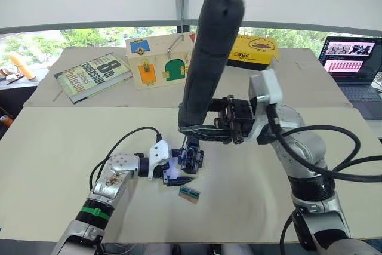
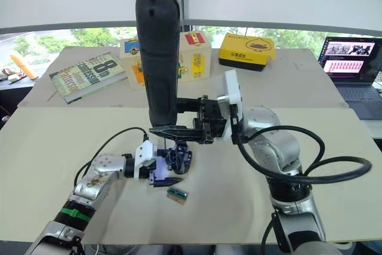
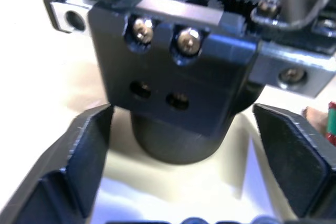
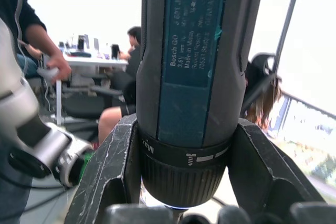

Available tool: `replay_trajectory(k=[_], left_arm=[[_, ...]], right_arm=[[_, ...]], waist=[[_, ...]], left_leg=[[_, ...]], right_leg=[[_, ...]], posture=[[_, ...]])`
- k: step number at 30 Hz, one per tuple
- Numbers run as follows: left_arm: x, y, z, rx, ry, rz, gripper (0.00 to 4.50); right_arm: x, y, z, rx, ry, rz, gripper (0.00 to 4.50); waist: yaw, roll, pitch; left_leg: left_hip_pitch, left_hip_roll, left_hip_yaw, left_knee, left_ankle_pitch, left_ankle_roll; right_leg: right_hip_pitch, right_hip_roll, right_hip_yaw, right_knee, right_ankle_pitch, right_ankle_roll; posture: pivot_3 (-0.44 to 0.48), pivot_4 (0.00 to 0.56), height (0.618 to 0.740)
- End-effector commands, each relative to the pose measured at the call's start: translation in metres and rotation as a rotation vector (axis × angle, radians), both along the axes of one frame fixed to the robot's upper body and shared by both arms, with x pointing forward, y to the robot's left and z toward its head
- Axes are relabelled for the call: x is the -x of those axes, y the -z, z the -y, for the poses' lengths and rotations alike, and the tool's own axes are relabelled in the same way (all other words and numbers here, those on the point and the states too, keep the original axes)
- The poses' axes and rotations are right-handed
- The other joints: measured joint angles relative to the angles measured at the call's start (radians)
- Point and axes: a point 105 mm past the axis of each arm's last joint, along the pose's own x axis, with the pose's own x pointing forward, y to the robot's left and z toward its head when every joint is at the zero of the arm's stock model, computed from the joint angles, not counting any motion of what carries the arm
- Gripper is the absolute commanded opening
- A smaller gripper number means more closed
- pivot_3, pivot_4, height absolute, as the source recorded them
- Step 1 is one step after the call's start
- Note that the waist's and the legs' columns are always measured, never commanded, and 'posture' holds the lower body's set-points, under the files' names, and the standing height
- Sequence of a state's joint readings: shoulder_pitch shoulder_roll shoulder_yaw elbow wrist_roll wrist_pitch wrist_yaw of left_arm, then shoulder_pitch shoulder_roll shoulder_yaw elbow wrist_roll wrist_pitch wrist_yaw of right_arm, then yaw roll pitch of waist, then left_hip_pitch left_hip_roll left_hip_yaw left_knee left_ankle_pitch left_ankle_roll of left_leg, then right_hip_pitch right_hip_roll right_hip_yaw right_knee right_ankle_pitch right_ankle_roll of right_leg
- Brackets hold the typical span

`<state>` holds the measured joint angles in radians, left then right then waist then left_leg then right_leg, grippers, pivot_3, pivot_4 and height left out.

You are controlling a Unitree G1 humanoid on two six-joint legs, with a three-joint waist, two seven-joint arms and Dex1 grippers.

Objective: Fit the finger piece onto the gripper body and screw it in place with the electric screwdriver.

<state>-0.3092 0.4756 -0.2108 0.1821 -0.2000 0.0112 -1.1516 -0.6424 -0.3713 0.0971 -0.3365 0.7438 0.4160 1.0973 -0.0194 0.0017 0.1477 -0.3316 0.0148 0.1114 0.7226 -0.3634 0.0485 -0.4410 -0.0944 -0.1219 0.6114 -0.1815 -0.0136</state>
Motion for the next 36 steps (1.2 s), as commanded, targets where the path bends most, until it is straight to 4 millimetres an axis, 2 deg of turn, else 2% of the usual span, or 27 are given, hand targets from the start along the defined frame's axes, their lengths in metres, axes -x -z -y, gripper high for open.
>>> replay_trajectory(k=[1, 7, 11, 13, 18, 21, 24, 28, 32, 36], left_arm=[[0.003, 0.007, -0.027, -0.034, -0.070, -0.011, 4.47], [0.025, -0.007, -0.065, -0.009, -0.050, -0.047, 4.47], [0.040, -0.018, -0.094, -0.023, -0.041, -0.033, 4.47], [0.052, -0.018, -0.103, -0.045, -0.008, -0.049, 4.47], [0.069, -0.020, -0.119, -0.089, 0.013, -0.105, 4.47], [0.068, -0.025, -0.110, -0.081, 0.037, -0.079, 4.47], [0.063, -0.031, -0.093, -0.049, 0.054, -0.041, 4.47], [0.070, -0.026, -0.069, -0.070, 0.142, -0.018, 4.47], [0.064, -0.021, -0.052, -0.059, 0.134, 0.009, 4.47], [0.066, -0.013, -0.035, -0.052, 0.143, -0.013, 4.47]], right_arm=[[0.012, -0.023, 0.009, -0.073, -0.002, 0.065, 1.90], [0.013, -0.026, 0.038, -0.051, 0.120, 0.080, 1.90], [0.014, 0.001, 0.067, 0.085, 0.227, 0.106, 1.90], [0.017, 0.014, 0.079, 0.144, 0.250, 0.099, 1.90], [0.017, 0.029, 0.099, 0.183, 0.339, 0.062, 1.90], [0.021, 0.031, 0.091, 0.165, 0.316, 0.042, 1.90], [0.024, 0.027, 0.076, 0.109, 0.278, 0.024, 1.90], [0.028, 0.020, 0.048, 0.021, 0.219, -0.011, 1.90], [0.033, 0.038, 0.033, 0.049, 0.156, -0.037, 1.90], [0.034, 0.045, 0.020, 0.041, 0.130, -0.043, 1.90]], waist=[[-0.002, 0.000, 0.000], [0.004, 0.000, 0.000], [0.009, 0.000, 0.001], [0.012, 0.000, 0.002], [0.010, -0.001, 0.004], [0.010, 0.000, 0.005], [0.011, 0.000, 0.005], [0.006, 0.000, 0.005], [0.012, 0.000, 0.005], [0.015, 0.000, 0.005]], left_leg=[[0.000, 0.000, 0.000, 0.000, 0.000, 0.000], [-0.001, 0.000, 0.000, -0.001, 0.001, -0.001], [-0.004, 0.000, 0.000, -0.002, 0.000, -0.001], [-0.006, -0.001, 0.000, -0.002, 0.000, -0.001], [-0.006, -0.001, 0.002, -0.002, 0.000, -0.001], [-0.005, 0.000, 0.002, -0.002, 0.001, -0.001], [-0.005, 0.000, 0.002, -0.001, 0.001, -0.001], [-0.005, 0.000, 0.003, -0.002, 0.001, -0.001], [-0.005, -0.001, 0.003, -0.002, 0.001, -0.001], [-0.006, -0.002, 0.003, -0.001, 0.001, -0.001]], right_leg=[[0.000, 0.000, 0.000, 0.000, 0.000, 0.000], [-0.003, -0.003, -0.001, 0.000, 0.000, -0.001], [-0.005, -0.004, -0.002, -0.001, 0.000, -0.001], [-0.007, -0.004, -0.002, -0.001, 0.000, -0.001], [-0.008, -0.002, 0.000, 0.000, 0.000, -0.001], [-0.008, -0.002, 0.001, 0.000, 0.000, -0.001], [-0.008, -0.002, 0.001, 0.001, 0.000, -0.001], [-0.009, -0.001, 0.002, 0.001, 0.000, -0.002], [-0.009, 0.000, 0.001, 0.000, 0.000, -0.002], [-0.009, 0.000, 0.001, 0.000, 0.000, -0.001]], posture=[[0.000, 0.150, 0.740], [0.000, 0.150, 0.740], [0.000, 0.150, 0.740], [0.000, 0.150, 0.740], [0.000, 0.150, 0.740], [0.000, 0.150, 0.740], [0.000, 0.150, 0.740], [0.000, 0.150, 0.740], [0.000, 0.150, 0.740], [0.000, 0.150, 0.740]])
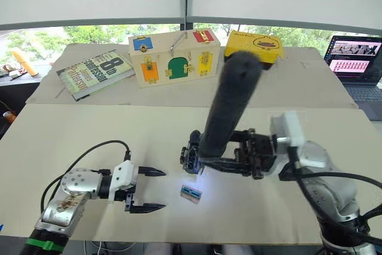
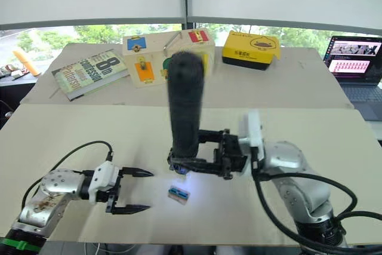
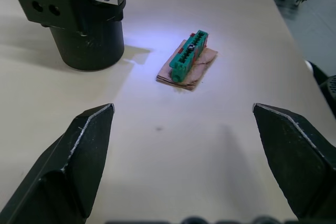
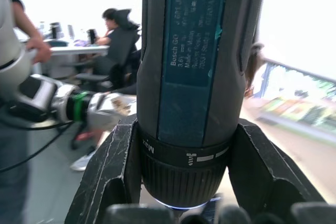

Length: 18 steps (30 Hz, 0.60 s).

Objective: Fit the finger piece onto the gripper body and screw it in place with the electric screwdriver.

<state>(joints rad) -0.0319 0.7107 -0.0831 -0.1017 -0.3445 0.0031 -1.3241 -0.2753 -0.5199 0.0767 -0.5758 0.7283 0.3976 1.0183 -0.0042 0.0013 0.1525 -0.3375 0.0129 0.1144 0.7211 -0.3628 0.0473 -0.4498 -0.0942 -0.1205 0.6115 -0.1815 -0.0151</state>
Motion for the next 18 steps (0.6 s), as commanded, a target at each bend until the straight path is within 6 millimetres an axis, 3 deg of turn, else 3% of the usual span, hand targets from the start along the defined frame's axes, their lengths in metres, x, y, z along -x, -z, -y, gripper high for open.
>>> replay_trajectory(k=[1, 6, 11, 18], left_arm=[[0.005, 0.001, 0.017, 0.002, 0.036, 0.000, 4.47], [0.015, 0.011, 0.030, -0.010, 0.060, -0.049, 4.47], [0.012, 0.018, 0.043, -0.004, 0.030, -0.031, 4.47], [0.008, 0.027, 0.043, -0.027, 0.025, -0.015, 4.47]], right_arm=[[0.006, -0.009, -0.010, -0.062, -0.030, 0.066, 1.90], [0.009, 0.001, -0.018, -0.070, -0.052, 0.064, 1.90], [0.013, 0.016, -0.023, -0.042, -0.068, 0.056, 1.90], [0.009, 0.027, -0.025, -0.018, -0.052, 0.069, 1.90]], waist=[[-0.001, 0.000, 0.000], [-0.006, 0.000, 0.000], [-0.003, 0.000, 0.000], [-0.002, 0.000, 0.000]], left_leg=[[0.000, 0.000, 0.000, 0.000, 0.000, 0.000], [0.001, 0.001, 0.000, 0.000, 0.000, 0.000], [0.001, 0.000, 0.000, 0.001, 0.000, 0.000], [0.003, 0.001, -0.001, 0.003, 0.000, 0.000]], right_leg=[[0.000, 0.000, 0.000, 0.000, 0.000, 0.000], [0.000, 0.001, 0.001, 0.001, 0.000, 0.000], [0.001, 0.001, 0.001, 0.001, 0.000, 0.000], [0.005, 0.001, 0.000, 0.001, 0.000, 0.000]], posture=[[0.000, 0.150, 0.740], [0.000, 0.150, 0.740], [0.000, 0.150, 0.740], [0.000, 0.150, 0.740]])
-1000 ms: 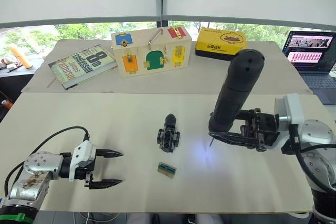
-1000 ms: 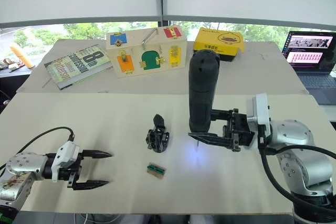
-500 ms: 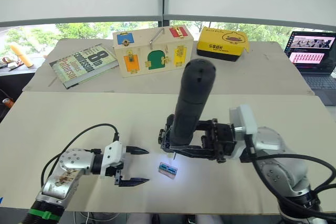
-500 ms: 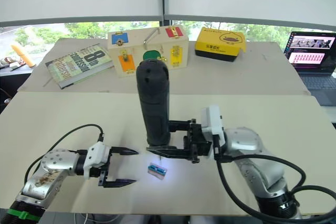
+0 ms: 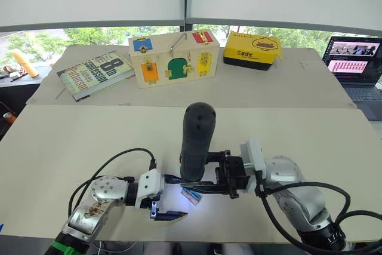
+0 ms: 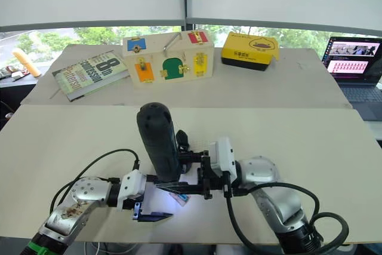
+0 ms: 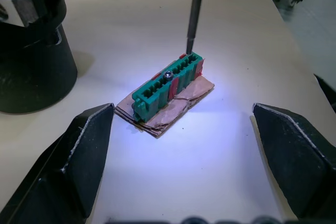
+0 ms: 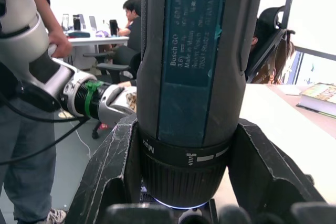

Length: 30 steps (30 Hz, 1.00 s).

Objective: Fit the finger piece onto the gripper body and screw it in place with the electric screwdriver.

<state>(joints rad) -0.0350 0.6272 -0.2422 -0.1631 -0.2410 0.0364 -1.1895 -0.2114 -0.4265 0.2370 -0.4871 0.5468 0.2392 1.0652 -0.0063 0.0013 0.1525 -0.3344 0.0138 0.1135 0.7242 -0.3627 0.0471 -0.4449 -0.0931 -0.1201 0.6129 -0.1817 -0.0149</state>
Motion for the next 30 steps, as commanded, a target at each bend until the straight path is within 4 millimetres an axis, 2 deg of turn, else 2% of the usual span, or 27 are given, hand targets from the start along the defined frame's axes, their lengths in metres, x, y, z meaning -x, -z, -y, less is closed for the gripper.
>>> replay_trajectory(k=[1, 11, 30], left_arm=[[0.000, 0.008, -0.002, -0.022, 0.001, -0.005, 4.47], [-0.003, 0.018, -0.006, -0.041, -0.008, 0.006, 4.47], [-0.002, 0.021, -0.003, -0.024, -0.015, -0.015, 4.47]], right_arm=[[0.004, -0.008, -0.001, -0.035, -0.011, 0.069, 1.90], [0.004, -0.002, -0.002, -0.016, -0.010, 0.080, 1.90], [-0.001, 0.001, 0.001, 0.005, 0.006, 0.089, 1.90]], waist=[[0.000, 0.000, 0.000], [0.002, 0.000, 0.000], [0.009, 0.000, 0.000]], left_leg=[[0.001, 0.000, 0.000, 0.000, 0.000, 0.000], [0.004, 0.001, -0.001, 0.000, 0.000, 0.000], [0.004, 0.001, -0.002, 0.002, 0.000, 0.000]], right_leg=[[0.001, 0.000, 0.000, 0.000, 0.000, 0.000], [0.004, -0.001, 0.000, 0.000, 0.000, 0.000], [0.005, -0.002, 0.000, 0.001, 0.000, 0.000]], posture=[[0.000, 0.150, 0.740], [0.000, 0.150, 0.740], [0.000, 0.150, 0.740]])
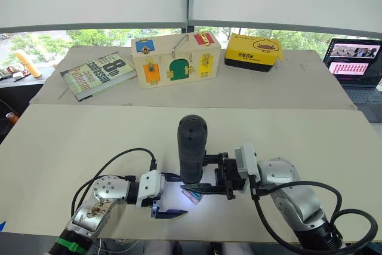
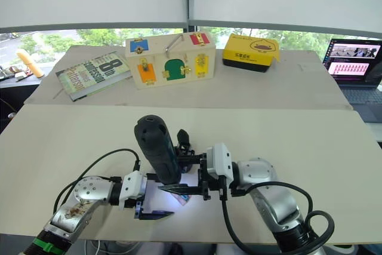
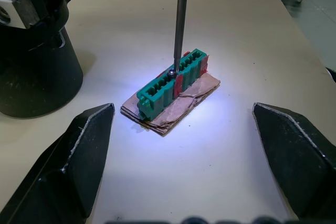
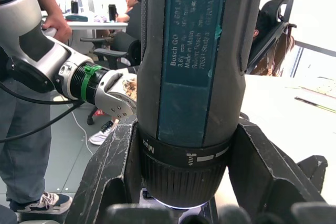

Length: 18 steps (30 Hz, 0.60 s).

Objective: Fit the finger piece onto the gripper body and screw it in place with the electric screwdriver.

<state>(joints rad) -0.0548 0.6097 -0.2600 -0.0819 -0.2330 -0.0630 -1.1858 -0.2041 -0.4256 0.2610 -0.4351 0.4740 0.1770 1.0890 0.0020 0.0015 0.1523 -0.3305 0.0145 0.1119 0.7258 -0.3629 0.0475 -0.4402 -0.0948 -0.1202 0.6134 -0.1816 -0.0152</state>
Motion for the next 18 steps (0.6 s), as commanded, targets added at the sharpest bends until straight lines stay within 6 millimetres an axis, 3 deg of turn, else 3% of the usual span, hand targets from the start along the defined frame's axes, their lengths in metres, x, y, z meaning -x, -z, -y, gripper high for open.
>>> replay_trajectory(k=[1, 18], left_arm=[[0.0028, 0.0157, -0.0033, -0.040, -0.022, -0.052, 4.47], [0.0011, 0.0184, -0.0029, -0.039, -0.027, -0.054, 4.47]], right_arm=[[0.0034, -0.0120, 0.0011, -0.040, -0.009, 0.063, 1.90], [0.0002, -0.0070, 0.0044, -0.015, 0.009, 0.061, 1.90]], waist=[[0.001, 0.000, 0.000], [0.008, 0.000, 0.000]], left_leg=[[0.000, 0.000, 0.000, 0.000, 0.000, 0.000], [0.001, 0.000, 0.000, 0.000, 0.000, 0.000]], right_leg=[[0.000, 0.000, 0.000, 0.000, 0.000, 0.000], [0.001, 0.000, 0.000, 0.000, 0.000, 0.000]], posture=[[0.000, 0.150, 0.740], [0.000, 0.150, 0.740]])
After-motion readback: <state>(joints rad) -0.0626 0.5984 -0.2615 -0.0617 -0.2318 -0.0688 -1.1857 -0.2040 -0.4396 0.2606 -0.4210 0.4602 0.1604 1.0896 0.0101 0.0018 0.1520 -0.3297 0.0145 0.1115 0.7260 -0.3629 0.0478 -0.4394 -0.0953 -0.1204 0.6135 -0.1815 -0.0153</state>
